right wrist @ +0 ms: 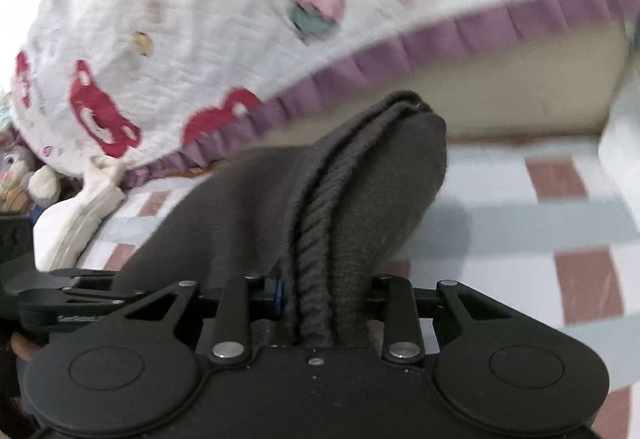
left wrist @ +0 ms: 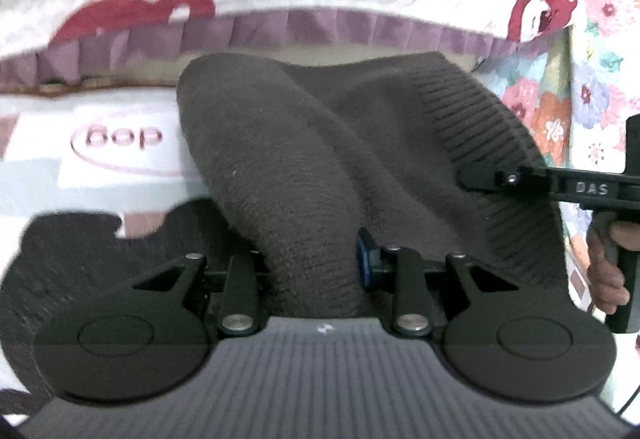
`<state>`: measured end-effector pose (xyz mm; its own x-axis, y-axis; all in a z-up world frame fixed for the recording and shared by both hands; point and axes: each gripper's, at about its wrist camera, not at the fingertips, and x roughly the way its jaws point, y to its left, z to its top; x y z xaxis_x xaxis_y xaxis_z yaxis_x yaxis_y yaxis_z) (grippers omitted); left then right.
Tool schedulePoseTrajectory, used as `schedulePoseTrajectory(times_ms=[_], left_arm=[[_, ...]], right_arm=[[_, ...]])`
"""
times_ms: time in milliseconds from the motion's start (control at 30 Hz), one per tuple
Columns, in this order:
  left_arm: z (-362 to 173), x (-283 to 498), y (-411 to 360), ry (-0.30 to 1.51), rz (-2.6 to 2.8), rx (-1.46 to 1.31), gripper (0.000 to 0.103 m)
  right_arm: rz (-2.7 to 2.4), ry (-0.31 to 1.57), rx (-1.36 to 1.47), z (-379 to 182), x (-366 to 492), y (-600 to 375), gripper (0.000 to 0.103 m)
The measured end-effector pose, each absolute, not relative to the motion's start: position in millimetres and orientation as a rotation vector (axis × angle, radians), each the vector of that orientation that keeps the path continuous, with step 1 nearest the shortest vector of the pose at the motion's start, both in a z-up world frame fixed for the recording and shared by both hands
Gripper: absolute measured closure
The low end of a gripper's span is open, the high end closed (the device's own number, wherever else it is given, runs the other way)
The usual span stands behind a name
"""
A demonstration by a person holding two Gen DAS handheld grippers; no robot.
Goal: Fold clothes
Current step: 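Lift the folded sweater with both tools and carry it toward the white clothes stack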
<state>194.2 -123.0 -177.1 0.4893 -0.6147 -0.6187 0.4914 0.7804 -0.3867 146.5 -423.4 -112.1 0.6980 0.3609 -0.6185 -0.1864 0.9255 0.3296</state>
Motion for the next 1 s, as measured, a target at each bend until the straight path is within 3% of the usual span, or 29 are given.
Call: schedulePoseTrajectory(times_ms=[300,667,1000], left_arm=[[-117,136,-88,0.731,-0.576,-0.119,0.075],[-80,50,16,0.823,-0.247,-0.066,0.075],[-24,54,130,0.825,0.002,0.002,0.074]], right_arm=[[0.404,0.635,0.229,-49,114,-402,0.07],[0.727,0.686,0.273,-47,78,-297,0.07],[0.922,0.649,0.232,-3,96,-167,0.07]])
